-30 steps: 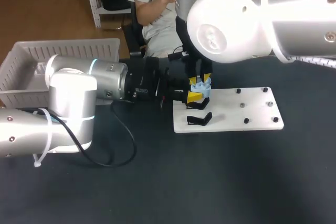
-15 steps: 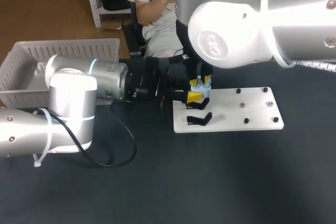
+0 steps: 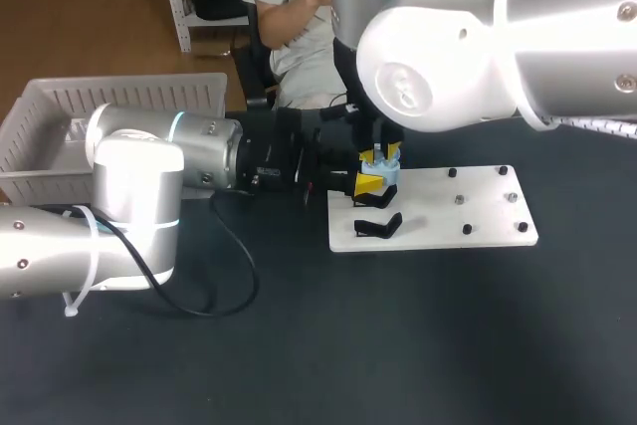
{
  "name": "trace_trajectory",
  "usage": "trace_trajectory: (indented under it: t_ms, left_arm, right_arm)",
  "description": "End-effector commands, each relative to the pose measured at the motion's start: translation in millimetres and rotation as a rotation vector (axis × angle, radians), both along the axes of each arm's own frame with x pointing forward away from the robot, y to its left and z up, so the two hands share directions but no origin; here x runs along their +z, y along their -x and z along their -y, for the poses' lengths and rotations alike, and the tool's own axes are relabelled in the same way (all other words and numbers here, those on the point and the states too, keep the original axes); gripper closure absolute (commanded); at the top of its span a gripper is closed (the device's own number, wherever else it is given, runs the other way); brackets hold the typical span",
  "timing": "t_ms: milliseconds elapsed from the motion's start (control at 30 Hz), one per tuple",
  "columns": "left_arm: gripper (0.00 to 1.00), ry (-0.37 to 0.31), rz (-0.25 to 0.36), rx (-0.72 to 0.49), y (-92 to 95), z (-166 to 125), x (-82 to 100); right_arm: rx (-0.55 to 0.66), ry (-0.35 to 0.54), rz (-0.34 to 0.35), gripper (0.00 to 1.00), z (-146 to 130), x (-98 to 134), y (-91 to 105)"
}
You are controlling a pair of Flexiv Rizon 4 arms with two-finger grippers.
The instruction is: Pick up each earbud case from the left stands, insert the matching earbuds, close the lid, and place the case in the box.
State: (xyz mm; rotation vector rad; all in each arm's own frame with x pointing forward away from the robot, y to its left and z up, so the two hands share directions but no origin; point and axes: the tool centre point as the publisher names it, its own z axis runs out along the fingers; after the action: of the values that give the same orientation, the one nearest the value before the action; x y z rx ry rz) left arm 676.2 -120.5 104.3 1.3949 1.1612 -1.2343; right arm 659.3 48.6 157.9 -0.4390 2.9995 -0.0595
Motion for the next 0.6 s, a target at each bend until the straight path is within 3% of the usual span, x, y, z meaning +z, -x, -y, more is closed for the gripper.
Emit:
trace_trajectory:
  t_ms: [33,600]
  left_arm:
    - [1.0,-0.001,0.001,0.003,0.5,0.4,0.1]
    - [1.0,-0.001,0.001,0.003,0.5,0.4,0.1]
  right_arm:
    - [-0.001,-0.001,0.007,1.0,-0.4,-0.6,0.3]
    - [-0.001,0.005,0.006,1.0,-2.9,-1.8,-4.0]
